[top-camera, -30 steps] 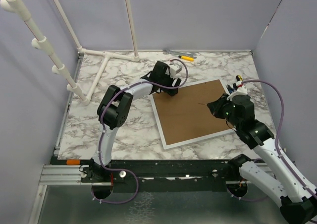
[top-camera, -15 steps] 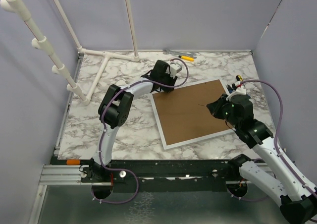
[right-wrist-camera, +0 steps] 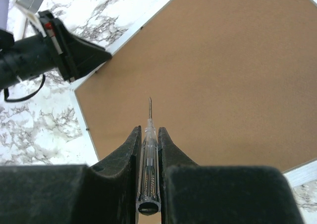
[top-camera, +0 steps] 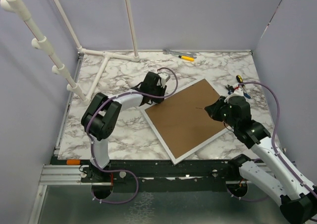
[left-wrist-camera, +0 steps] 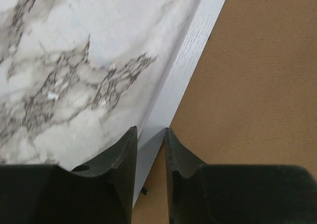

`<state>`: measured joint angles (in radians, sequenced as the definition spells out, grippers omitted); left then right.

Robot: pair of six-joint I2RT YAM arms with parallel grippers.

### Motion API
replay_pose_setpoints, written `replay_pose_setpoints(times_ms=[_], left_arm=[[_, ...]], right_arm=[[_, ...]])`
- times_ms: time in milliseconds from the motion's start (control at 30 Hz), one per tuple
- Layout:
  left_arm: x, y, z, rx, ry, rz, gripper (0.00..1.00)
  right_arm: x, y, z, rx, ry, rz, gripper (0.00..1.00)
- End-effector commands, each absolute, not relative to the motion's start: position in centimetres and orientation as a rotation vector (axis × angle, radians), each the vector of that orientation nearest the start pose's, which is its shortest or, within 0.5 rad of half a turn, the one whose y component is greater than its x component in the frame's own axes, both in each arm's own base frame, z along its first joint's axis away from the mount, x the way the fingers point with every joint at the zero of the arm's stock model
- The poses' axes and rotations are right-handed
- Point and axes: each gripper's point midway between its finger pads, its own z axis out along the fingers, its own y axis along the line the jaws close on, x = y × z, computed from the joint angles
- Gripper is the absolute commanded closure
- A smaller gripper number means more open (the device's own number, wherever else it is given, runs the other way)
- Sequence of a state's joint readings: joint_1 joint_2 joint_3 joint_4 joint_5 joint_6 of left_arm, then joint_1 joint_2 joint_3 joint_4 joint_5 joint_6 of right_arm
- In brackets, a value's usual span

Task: Take the photo out of the frame
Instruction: Adjust the photo frame at the center of the board.

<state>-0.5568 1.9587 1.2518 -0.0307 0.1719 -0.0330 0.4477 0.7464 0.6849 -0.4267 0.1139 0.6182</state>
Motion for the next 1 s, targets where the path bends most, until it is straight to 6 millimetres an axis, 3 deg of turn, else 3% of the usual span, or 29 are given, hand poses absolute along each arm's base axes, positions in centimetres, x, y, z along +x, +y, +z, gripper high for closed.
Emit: replay_pose_setpoints(times_ms=[0,200,400,500,600,733,967], left_arm=[[38.6,-25.0,4.4,0.390,2.348,-0.390,0.77],[36.5,-20.9,4.2,0.076,2.371,-0.389,0.83],[35.0,-18.8,4.0,-0.088,2.352,-0.436,0.84],[34.8,-19.2,4.6,-0.083,2.319,-0.491,0.83],[34.6,-20.2,5.9,-0.022,2.269,-0.575,0.75],[34.9,-20.4,7.9,0.036,2.204,-0.590,0.59],[35.4,-21.9,10.5,0.142,2.138,-0.640,0.47]], right_arm=[[25.1,13.3,18.4,0.245,2.098,0.585,0.99],[25.2,12.9,16.1,0.305,2.178,0.531,0.99],[25.2,9.1,14.7,0.497,2.224,0.274,0.99],[24.9,6.4,14.9,0.640,2.194,0.109,1.00],[24.2,4.4,15.1,0.732,2.176,-0.013,0.99],[23.5,2.7,15.8,0.804,2.130,-0.096,1.00],[21.6,-0.1,15.9,0.938,2.073,-0.251,1.00]])
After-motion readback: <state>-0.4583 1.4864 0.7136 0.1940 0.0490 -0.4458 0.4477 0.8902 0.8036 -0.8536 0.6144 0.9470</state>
